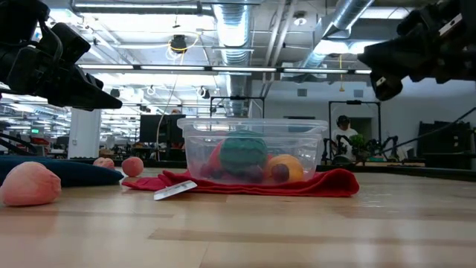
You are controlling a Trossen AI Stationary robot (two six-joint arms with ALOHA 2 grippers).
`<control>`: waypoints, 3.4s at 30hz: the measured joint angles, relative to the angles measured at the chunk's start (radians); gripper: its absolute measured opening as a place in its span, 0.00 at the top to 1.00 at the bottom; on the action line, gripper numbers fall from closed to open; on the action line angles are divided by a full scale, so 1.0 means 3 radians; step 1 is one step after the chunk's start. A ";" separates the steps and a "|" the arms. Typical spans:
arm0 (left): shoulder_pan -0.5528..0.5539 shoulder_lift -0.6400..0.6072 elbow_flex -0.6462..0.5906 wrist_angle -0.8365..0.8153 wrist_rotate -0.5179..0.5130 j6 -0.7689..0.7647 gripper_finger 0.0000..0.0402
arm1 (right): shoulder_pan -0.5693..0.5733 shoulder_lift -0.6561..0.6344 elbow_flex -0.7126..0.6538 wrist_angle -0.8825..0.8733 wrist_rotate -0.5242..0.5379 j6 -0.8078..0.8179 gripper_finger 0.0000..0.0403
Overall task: Pick and placing Produce into tupperware
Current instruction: Put the peach in the transparent bin
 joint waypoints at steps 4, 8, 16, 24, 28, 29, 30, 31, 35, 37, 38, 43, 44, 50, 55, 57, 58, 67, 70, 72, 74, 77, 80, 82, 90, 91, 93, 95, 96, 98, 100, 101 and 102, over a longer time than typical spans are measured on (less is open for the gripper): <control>0.0000 0.0000 0.0000 -0.0001 0.0000 0.0000 1.00 | -0.0070 -0.0320 0.0000 -0.0346 0.0002 -0.0015 0.78; 0.0000 0.0000 0.0000 -0.0001 0.0001 0.0000 1.00 | -0.0113 -0.0490 0.0000 -0.0412 0.0003 -0.0017 0.78; 0.0000 0.0000 0.0000 -0.0001 0.0001 -0.0001 1.00 | -0.0112 -0.0515 -0.0001 -0.0413 0.0002 -0.0019 0.78; 0.0000 0.0000 0.0000 0.0000 0.0000 0.0000 1.00 | -0.0112 -0.0514 -0.0003 -0.0524 0.0003 -0.0023 0.78; 0.0000 0.0000 0.0000 0.0000 0.0001 0.0000 1.00 | -0.0112 -0.0514 -0.0003 -0.0612 0.0003 -0.0023 0.78; 0.0000 0.0000 0.0001 0.0000 0.0000 0.0000 1.00 | -0.0112 -0.0514 -0.0003 -0.0616 0.0003 -0.0023 0.78; 0.0000 0.0000 0.0001 -0.0001 0.0001 -0.0001 1.00 | -0.0112 -0.0514 -0.0003 -0.0631 0.0003 -0.0023 0.78; 0.0000 0.0000 0.0000 0.0000 0.0001 -0.0001 1.00 | -0.0112 -0.0514 -0.0003 -0.0664 0.0003 -0.0023 0.78; 0.0000 0.0000 0.0000 0.0000 0.0001 -0.0001 1.00 | -0.0112 -0.0514 -0.0004 -0.0718 0.0003 -0.0023 0.78; 0.0000 0.0000 0.0000 0.0000 0.0001 -0.0001 1.00 | -0.0112 -0.0514 -0.0004 -0.0765 0.0003 -0.0023 0.78; 0.0000 0.0000 0.0000 0.0000 0.0001 0.0000 1.00 | -0.0112 -0.0514 -0.0004 -0.0778 0.0004 -0.0023 0.78; 0.0000 0.0000 0.0000 0.0000 0.0000 0.0000 1.00 | -0.0112 -0.0514 -0.0004 -0.0782 0.0004 -0.0023 0.78; 0.0000 0.0000 0.0000 0.0002 0.0001 -0.0004 1.00 | -0.0112 -0.0514 -0.0004 -0.0782 0.0004 -0.0022 0.78; 0.0000 -0.0001 0.0000 0.0262 0.0001 -0.1209 1.00 | -0.0112 -0.0514 -0.0004 -0.0784 0.0004 -0.0022 0.78; 0.0000 -0.0001 0.0000 0.0240 -0.0020 -0.1979 1.00 | -0.0112 -0.0514 -0.0004 -0.0786 0.0004 -0.0022 0.78; 0.0000 -0.0001 0.0000 0.0214 -0.0067 -0.1977 1.00 | -0.0112 -0.0514 -0.0004 -0.0786 0.0004 -0.0022 0.78; 0.0000 -0.0001 0.0001 0.0208 -0.0076 -0.1956 1.00 | -0.0112 -0.0514 -0.0004 -0.0786 0.0004 -0.0022 0.78; -0.0069 0.0000 0.0356 -0.0410 0.0530 -0.1819 1.00 | -0.0112 -0.0514 -0.0005 -0.0837 0.0004 -0.0022 0.78; -0.0219 0.0023 0.0581 -0.0704 0.0547 -0.1775 1.00 | -0.0112 -0.0514 -0.0005 -0.0849 0.0005 -0.0021 0.78; -0.0354 0.0058 0.0756 -0.0874 0.0529 -0.1627 1.00 | -0.0112 -0.0514 -0.0005 -0.0852 0.0006 -0.0020 0.78; -0.0485 0.0071 0.0934 -0.1105 0.0452 -0.1451 1.00 | -0.0112 -0.0514 -0.0005 -0.0853 0.0004 -0.0022 0.78; -0.0657 0.0106 0.1262 -0.1372 0.0257 -0.1175 1.00 | -0.0112 -0.0514 -0.0005 -0.0852 0.0005 -0.0020 0.78; -0.0807 0.0195 0.1474 -0.1619 0.0115 -0.1193 1.00 | -0.0112 -0.0514 -0.0005 -0.0852 0.0004 -0.0020 0.78; -0.0910 0.0260 0.1538 -0.1694 0.0121 -0.1064 1.00 | -0.0112 -0.0514 -0.0005 -0.0852 0.0004 -0.0020 0.78; -0.1052 0.0549 0.1600 -0.1711 0.0228 -0.0950 1.00 | -0.0112 -0.0514 -0.0005 -0.0852 0.0004 -0.0020 0.78; -0.1064 0.0596 0.1601 -0.1682 0.0280 -0.0868 1.00 | -0.0112 -0.0514 -0.0005 -0.0853 0.0004 -0.0020 0.78; -0.1122 0.0748 0.1600 -0.1635 0.0306 -0.0834 1.00 | -0.0111 -0.0514 -0.0005 -0.0852 0.0004 -0.0020 0.78; -0.1195 0.0965 0.1599 -0.1529 0.0304 -0.0814 1.00 | -0.0112 -0.0514 -0.0005 -0.0853 0.0004 -0.0020 0.78; -0.1229 0.1105 0.1599 -0.1492 0.0274 -0.0802 1.00 | -0.0112 -0.0514 -0.0005 -0.0853 0.0004 -0.0020 0.78; -0.1282 0.1409 0.1597 -0.1399 0.0104 -0.0844 1.00 | -0.0112 -0.0514 -0.0005 -0.0853 0.0004 -0.0020 0.78; -0.1333 0.1713 0.1597 -0.1184 -0.0051 -0.0941 1.00 | -0.0111 -0.0514 -0.0005 -0.0853 0.0004 -0.0020 0.78; -0.1357 0.1859 0.1603 -0.1063 -0.0088 -0.0934 1.00 | -0.0112 -0.0514 -0.0005 -0.0853 0.0004 -0.0020 0.78; -0.1384 0.2001 0.1626 -0.0966 -0.0078 -0.0885 1.00 | -0.0112 -0.0514 -0.0005 -0.0853 0.0004 -0.0020 0.78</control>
